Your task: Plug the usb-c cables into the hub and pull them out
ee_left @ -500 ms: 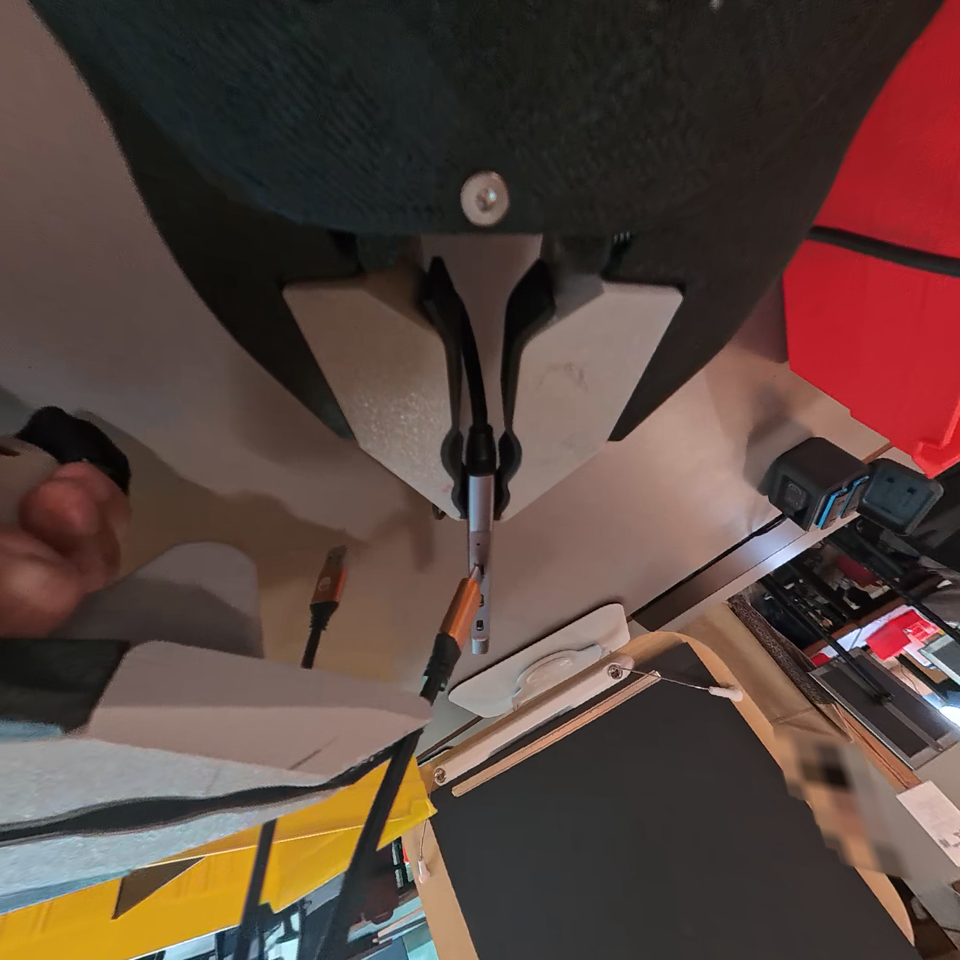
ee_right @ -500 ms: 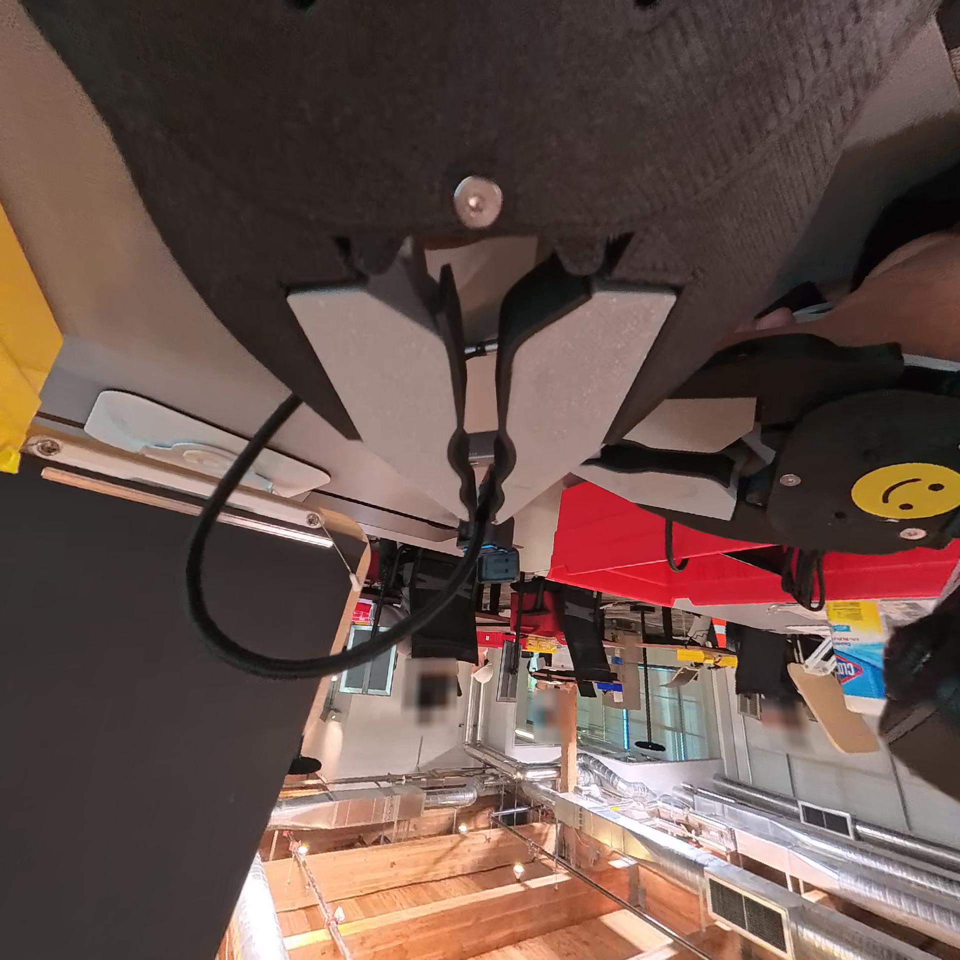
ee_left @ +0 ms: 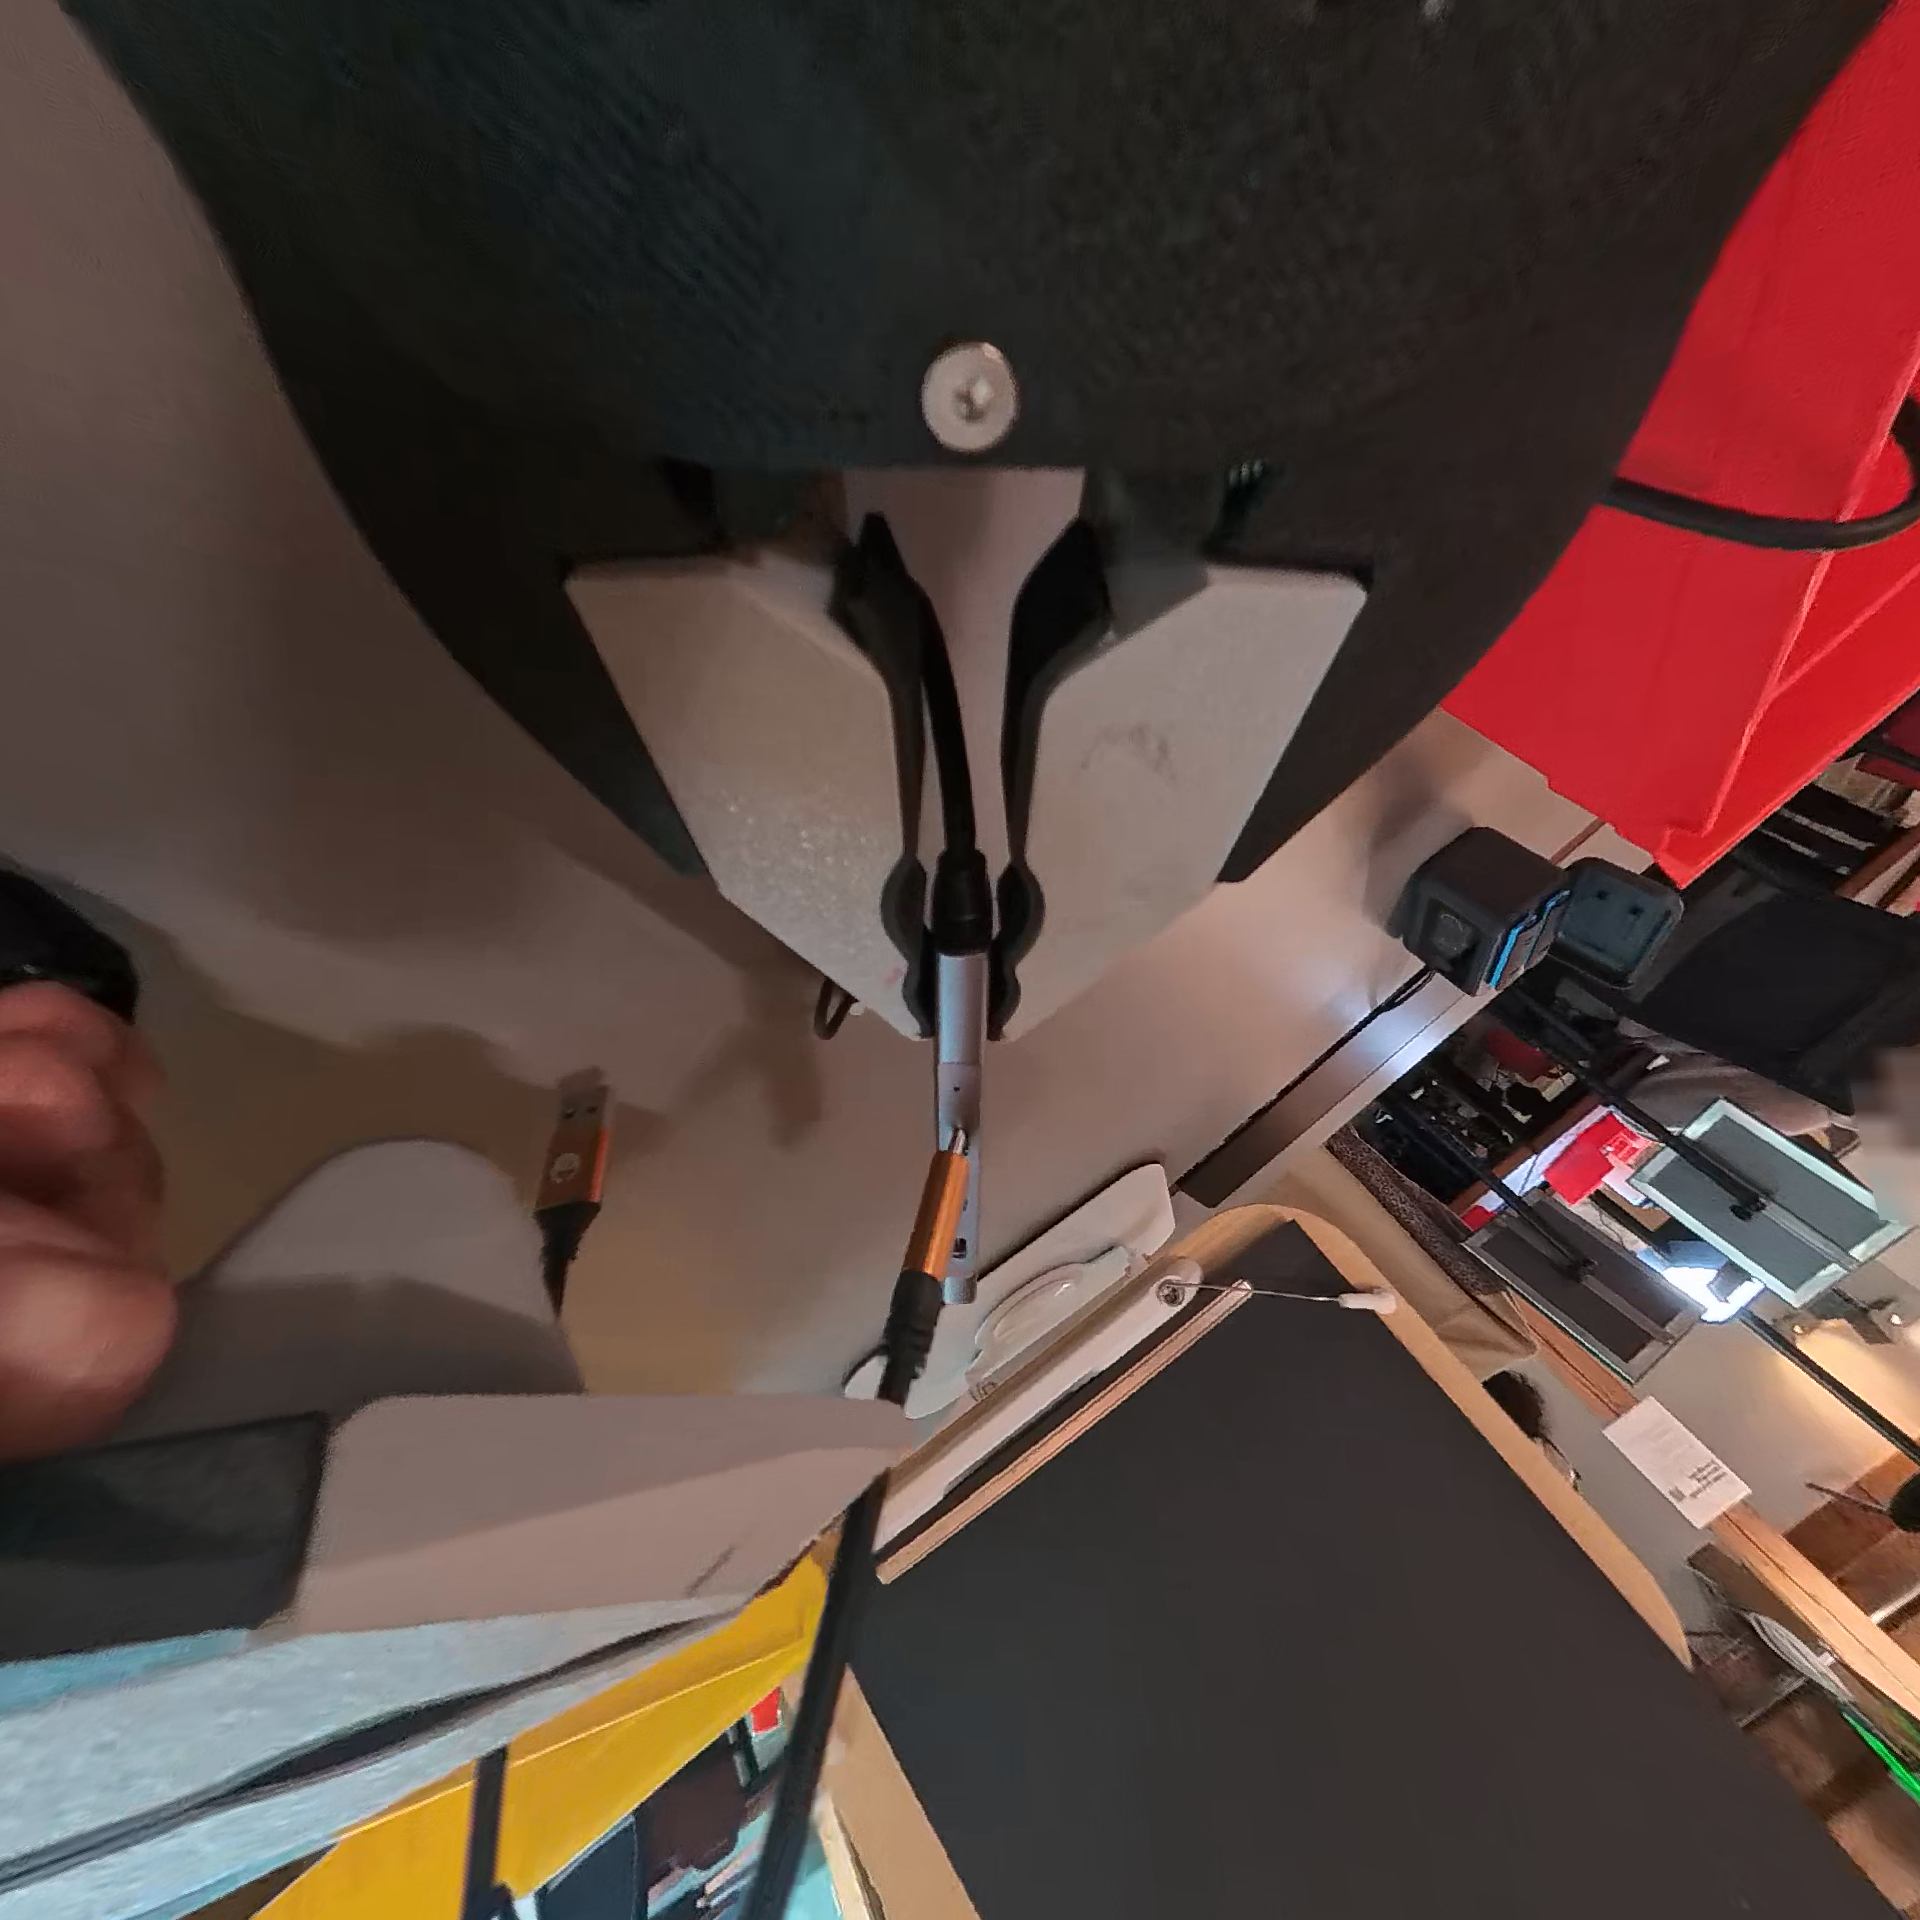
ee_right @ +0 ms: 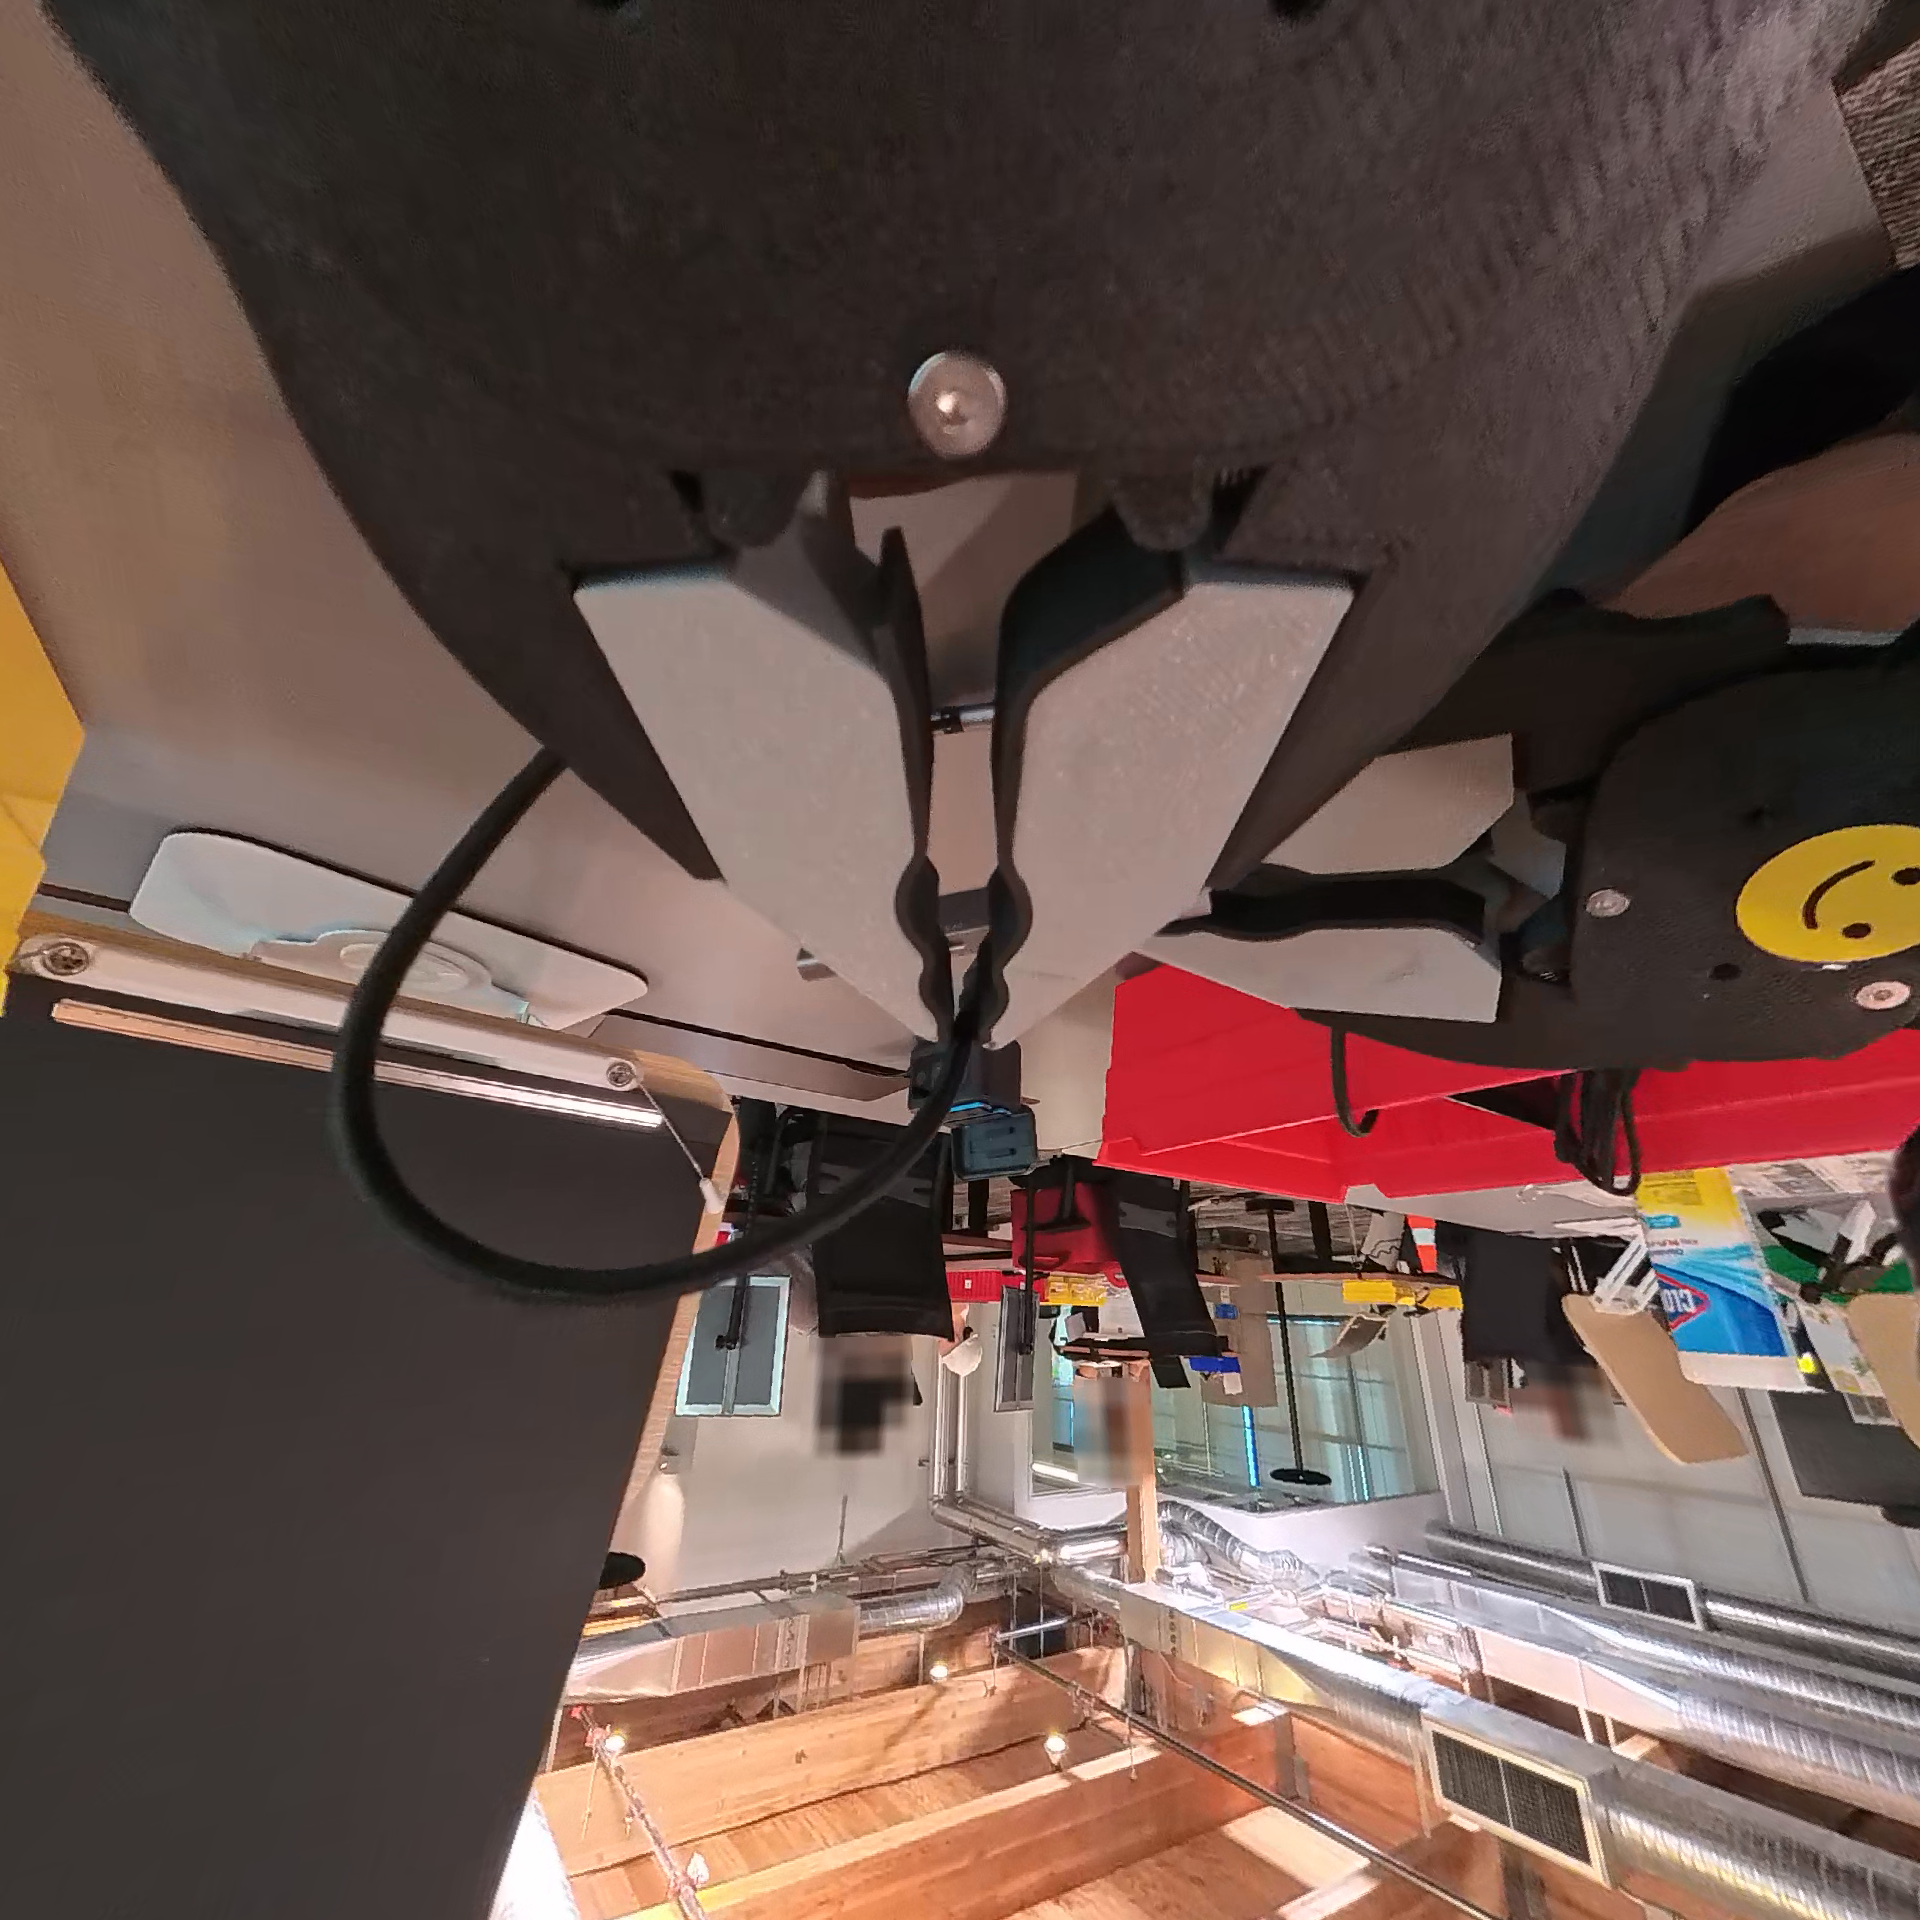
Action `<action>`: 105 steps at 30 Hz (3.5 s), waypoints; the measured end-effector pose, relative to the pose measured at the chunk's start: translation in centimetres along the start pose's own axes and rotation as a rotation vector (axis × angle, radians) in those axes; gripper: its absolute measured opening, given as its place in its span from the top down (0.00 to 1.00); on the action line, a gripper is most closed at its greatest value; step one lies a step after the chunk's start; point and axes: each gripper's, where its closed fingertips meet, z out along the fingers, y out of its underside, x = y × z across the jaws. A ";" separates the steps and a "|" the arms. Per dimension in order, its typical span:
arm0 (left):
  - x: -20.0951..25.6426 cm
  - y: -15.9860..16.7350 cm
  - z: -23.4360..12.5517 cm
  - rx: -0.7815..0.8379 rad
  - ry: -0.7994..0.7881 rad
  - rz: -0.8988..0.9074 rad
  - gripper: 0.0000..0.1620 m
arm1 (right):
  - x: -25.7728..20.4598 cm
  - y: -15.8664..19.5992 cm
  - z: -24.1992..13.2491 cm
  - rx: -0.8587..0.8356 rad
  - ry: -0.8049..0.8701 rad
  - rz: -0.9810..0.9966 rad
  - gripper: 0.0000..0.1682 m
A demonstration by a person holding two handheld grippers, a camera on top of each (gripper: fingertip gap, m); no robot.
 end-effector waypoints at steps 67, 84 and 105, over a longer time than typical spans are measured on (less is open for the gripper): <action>0.6 -0.5 -0.3 0.080 0.158 -0.052 0.96 | -1.1 1.7 1.6 -0.416 -0.498 0.072 0.97; 0.0 -0.4 -0.8 0.083 0.187 -0.149 0.97 | -2.0 2.0 2.5 -0.472 -0.543 0.135 0.97; 3.4 -5.0 -4.0 0.383 0.554 -0.305 0.90 | -1.7 3.1 -4.1 -0.644 -0.891 -0.238 0.93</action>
